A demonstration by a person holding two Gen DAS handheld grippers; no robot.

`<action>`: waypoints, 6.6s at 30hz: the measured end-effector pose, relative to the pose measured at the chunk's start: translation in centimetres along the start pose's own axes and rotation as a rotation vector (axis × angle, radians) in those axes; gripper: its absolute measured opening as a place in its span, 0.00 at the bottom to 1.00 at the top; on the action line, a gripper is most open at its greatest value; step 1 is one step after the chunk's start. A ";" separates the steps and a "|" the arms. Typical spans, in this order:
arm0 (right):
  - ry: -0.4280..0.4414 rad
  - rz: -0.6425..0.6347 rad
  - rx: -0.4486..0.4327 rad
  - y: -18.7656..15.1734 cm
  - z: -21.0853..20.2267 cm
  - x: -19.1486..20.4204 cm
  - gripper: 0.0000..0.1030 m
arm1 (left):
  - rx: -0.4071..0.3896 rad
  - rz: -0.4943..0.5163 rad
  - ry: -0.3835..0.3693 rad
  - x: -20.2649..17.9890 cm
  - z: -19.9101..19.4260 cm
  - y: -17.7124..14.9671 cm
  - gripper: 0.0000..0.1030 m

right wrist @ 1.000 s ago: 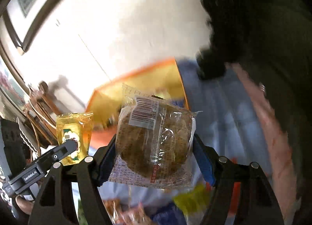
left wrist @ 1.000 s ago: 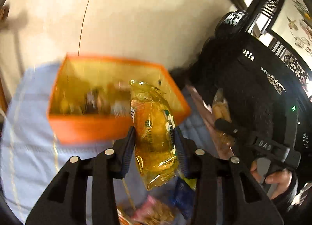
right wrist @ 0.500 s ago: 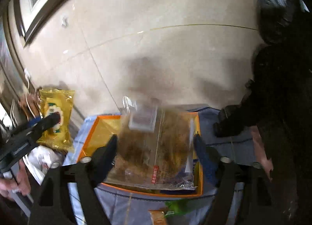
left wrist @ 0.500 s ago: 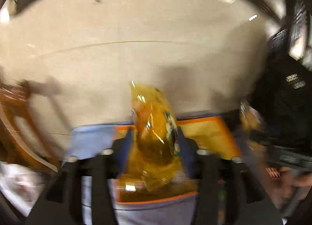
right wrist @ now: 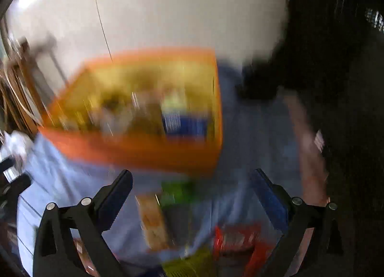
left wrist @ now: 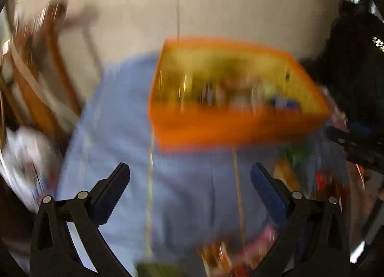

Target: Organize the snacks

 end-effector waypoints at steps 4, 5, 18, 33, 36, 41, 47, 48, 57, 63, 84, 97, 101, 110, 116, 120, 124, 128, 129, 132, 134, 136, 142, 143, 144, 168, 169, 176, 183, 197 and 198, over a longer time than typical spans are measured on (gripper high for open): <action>0.011 0.030 0.124 -3.0 5.4 0.3 0.96 | 0.154 -0.053 0.002 -0.1 3.4 -7.2 0.96; 0.018 0.025 0.125 -3.2 6.0 0.5 0.96 | 0.200 -0.036 -0.009 -0.6 4.3 -8.4 0.96; -0.059 0.028 0.077 -4.6 3.7 0.5 0.40 | 0.240 0.080 -0.056 -2.9 5.4 -13.5 0.42; 0.112 0.042 -0.261 6.7 -11.1 1.0 0.40 | -0.141 0.165 0.036 -3.6 -7.0 3.7 0.35; 0.116 0.075 -0.313 10.2 -11.0 0.5 0.41 | -0.219 0.146 0.070 -2.6 -6.6 9.2 0.32; 0.116 0.097 -0.293 13.2 -8.8 0.6 0.40 | -0.217 0.137 0.045 -2.5 -4.9 14.4 0.21; 0.139 0.120 -0.285 12.7 -8.0 0.0 0.40 | -0.255 0.287 0.010 -4.7 -4.0 9.3 0.95; 0.131 0.113 -0.283 12.4 -7.9 0.1 0.40 | -0.294 0.362 0.002 -5.7 -3.8 7.0 0.96; 0.142 0.132 -0.264 10.8 -7.3 -1.1 0.40 | -0.045 0.917 0.054 -9.5 7.6 -9.1 0.96; 0.154 0.145 -0.264 9.9 -7.9 -1.6 0.41 | 0.173 0.432 -0.313 -5.6 8.6 -6.4 0.43; 0.267 0.171 -0.330 9.8 -10.8 -1.1 0.41 | -0.038 0.116 -0.194 -0.7 -2.4 7.3 0.14; 0.312 0.152 -0.304 9.4 -10.0 0.0 0.41 | -0.047 0.476 0.169 -0.5 3.0 2.2 0.94; 0.308 0.155 -0.312 9.5 -9.9 -0.1 0.41 | 0.030 0.550 0.176 -0.6 7.7 -1.1 0.94; 0.328 0.149 -0.293 9.4 -9.2 0.4 0.41 | 0.117 0.377 -0.107 -2.0 8.0 -1.4 0.33; 0.308 0.149 -0.293 9.9 -9.3 0.2 0.41 | -0.091 0.172 -0.189 -0.5 -2.7 5.9 0.25; 0.322 0.141 -0.293 10.5 -9.4 0.8 0.41 | -0.171 0.227 -0.099 -0.7 -5.3 12.8 0.22; 0.337 0.132 -0.295 10.9 -9.8 1.2 0.41 | -0.234 0.244 -0.052 -0.5 -7.5 14.7 0.47; 0.313 0.113 -0.334 10.3 -10.9 0.8 0.41 | -0.169 0.456 -0.023 -1.8 -5.8 7.7 0.96; 0.315 0.117 -0.331 10.2 -11.0 0.7 0.41 | -0.158 0.524 0.006 -2.1 -4.8 5.5 0.96; 0.322 0.126 -0.327 9.9 -11.0 0.3 0.41 | -0.048 0.706 0.095 -1.6 0.0 -0.6 0.96; 0.305 0.121 -0.327 9.8 -10.9 0.3 0.41 | 0.006 0.710 0.099 -0.7 3.0 -2.8 0.96; 0.311 0.121 -0.315 9.6 -10.7 0.4 0.41 | 0.080 0.617 0.018 0.0 5.4 -3.4 0.96; 0.312 0.105 -0.313 9.3 -10.9 1.0 0.41 | 0.202 0.318 -0.158 1.8 5.4 -0.6 0.36; 0.321 0.106 -0.313 9.3 -10.9 1.1 0.41 | 0.186 0.350 -0.185 1.2 4.6 -0.4 0.32; 0.325 0.106 -0.312 9.3 -10.9 1.1 0.41 | 0.170 0.378 -0.208 0.5 3.5 -0.3 0.32; 0.216 0.123 -0.192 12.0 -7.5 1.1 0.96 | -0.127 0.135 0.044 1.1 -4.8 19.1 0.96; 0.193 0.130 -0.178 10.6 -7.9 0.8 0.96 | -0.102 0.141 0.058 1.5 -4.6 17.7 0.96; 0.121 -0.098 0.016 -1.6 -3.9 3.5 0.96 | 0.086 0.097 0.096 7.4 -5.5 0.3 0.96; 0.105 0.042 0.184 -6.8 4.8 3.7 0.96 | 0.275 -0.107 -0.011 9.4 -2.3 -11.6 0.96; -0.013 0.103 0.149 -10.4 3.5 5.9 0.34 | 0.251 0.103 -0.058 7.3 -4.3 -13.9 0.40; 0.005 0.119 0.134 -10.4 2.8 6.0 0.34 | 0.243 0.112 -0.051 7.3 -4.9 -13.6 0.40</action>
Point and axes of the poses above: each gripper's, at about its wrist camera, not at the fingertips, and z roughly the way its jaws point, x to its left, y to its top, the point moved 4 cm from there along z, roughly the way its jaws point, and after that the axes turned 3 degrees about -x, right-handed, at the moved point
